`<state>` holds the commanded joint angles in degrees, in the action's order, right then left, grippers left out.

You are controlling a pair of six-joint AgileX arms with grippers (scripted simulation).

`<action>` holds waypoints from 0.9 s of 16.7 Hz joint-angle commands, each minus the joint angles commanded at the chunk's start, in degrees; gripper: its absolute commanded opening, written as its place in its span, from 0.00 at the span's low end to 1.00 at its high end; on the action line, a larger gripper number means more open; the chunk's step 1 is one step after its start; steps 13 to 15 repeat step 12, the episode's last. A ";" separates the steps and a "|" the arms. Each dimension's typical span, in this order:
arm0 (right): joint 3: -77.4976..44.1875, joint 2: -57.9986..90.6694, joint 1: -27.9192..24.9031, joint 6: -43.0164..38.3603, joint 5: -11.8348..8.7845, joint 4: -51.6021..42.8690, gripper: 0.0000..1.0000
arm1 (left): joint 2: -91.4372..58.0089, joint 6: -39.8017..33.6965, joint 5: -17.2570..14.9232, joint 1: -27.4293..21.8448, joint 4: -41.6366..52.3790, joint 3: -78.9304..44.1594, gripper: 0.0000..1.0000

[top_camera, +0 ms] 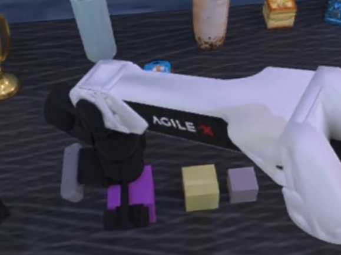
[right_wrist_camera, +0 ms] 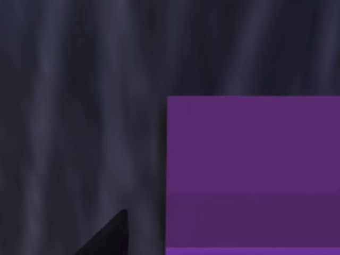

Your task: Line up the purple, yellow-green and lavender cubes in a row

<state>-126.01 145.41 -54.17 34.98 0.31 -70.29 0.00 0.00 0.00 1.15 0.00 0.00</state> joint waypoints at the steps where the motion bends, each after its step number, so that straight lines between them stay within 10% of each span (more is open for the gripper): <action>1: -0.01 0.01 0.16 0.00 0.00 -0.01 1.00 | 0.00 0.00 0.00 0.00 0.00 0.00 1.00; 15: -18.31 1.32 -0.32 0.08 0.02 -17.01 1.00 | 0.00 0.00 0.00 0.00 0.00 0.00 1.00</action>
